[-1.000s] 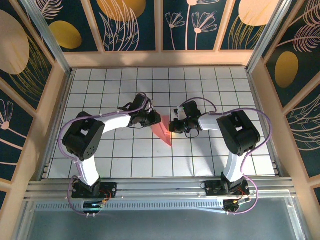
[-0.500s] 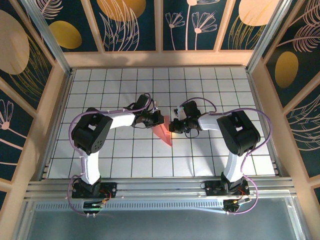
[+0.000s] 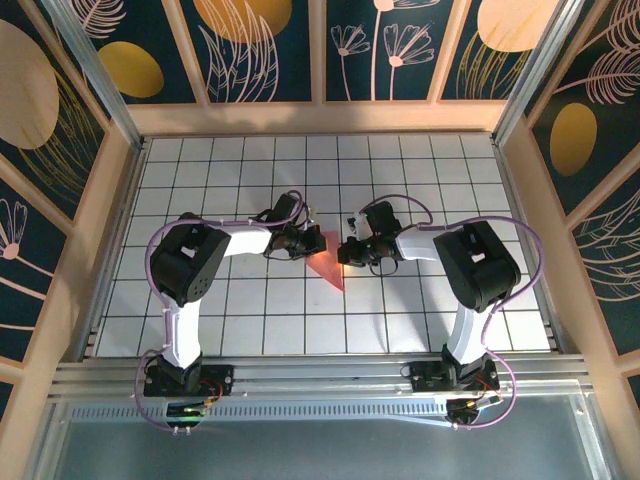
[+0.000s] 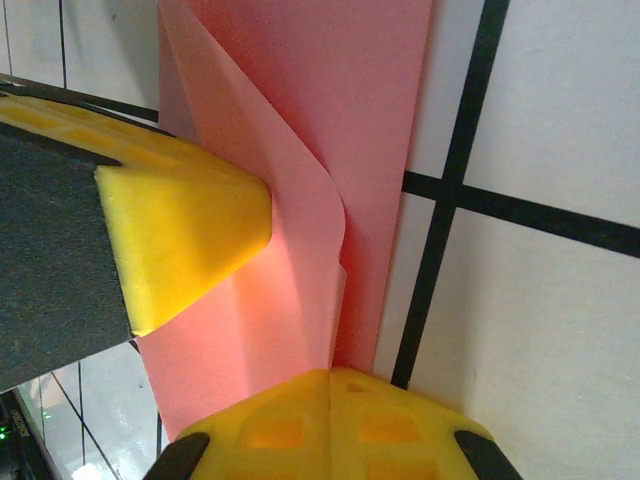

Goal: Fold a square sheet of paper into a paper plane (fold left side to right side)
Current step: Fourth fold the wing at the center of the table.

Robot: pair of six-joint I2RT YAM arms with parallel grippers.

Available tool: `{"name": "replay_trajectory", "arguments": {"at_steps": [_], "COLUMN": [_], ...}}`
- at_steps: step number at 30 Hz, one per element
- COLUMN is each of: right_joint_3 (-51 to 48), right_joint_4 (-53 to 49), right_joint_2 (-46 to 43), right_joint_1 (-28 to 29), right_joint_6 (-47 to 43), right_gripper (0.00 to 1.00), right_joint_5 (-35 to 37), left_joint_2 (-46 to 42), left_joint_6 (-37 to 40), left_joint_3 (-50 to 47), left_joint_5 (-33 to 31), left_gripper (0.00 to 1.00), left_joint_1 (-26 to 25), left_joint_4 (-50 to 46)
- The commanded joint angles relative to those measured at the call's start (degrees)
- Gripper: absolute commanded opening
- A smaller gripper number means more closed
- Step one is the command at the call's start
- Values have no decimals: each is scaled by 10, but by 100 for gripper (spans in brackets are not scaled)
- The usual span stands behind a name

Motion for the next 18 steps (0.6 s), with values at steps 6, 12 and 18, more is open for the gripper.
{"name": "replay_trajectory", "arguments": {"at_steps": [6,12,18], "right_joint_3": [25,46,39], "right_joint_4": [-25,-36,-87], "right_joint_2": [-17,-55,-100], "right_joint_1": [-3,-11,-24], "right_joint_6": [2,8,-10], "right_gripper": [5,18,26], "right_joint_5": [11,5,20], "left_joint_2": [12,12,11], "left_joint_6": [16,16,17], "left_joint_3": [-32,-40,-41], "left_joint_5": [-40,-45,-45], "left_gripper": [0,0,0], "left_joint_1": [1,1,1], "left_joint_4": [-35,-34,-33]}}
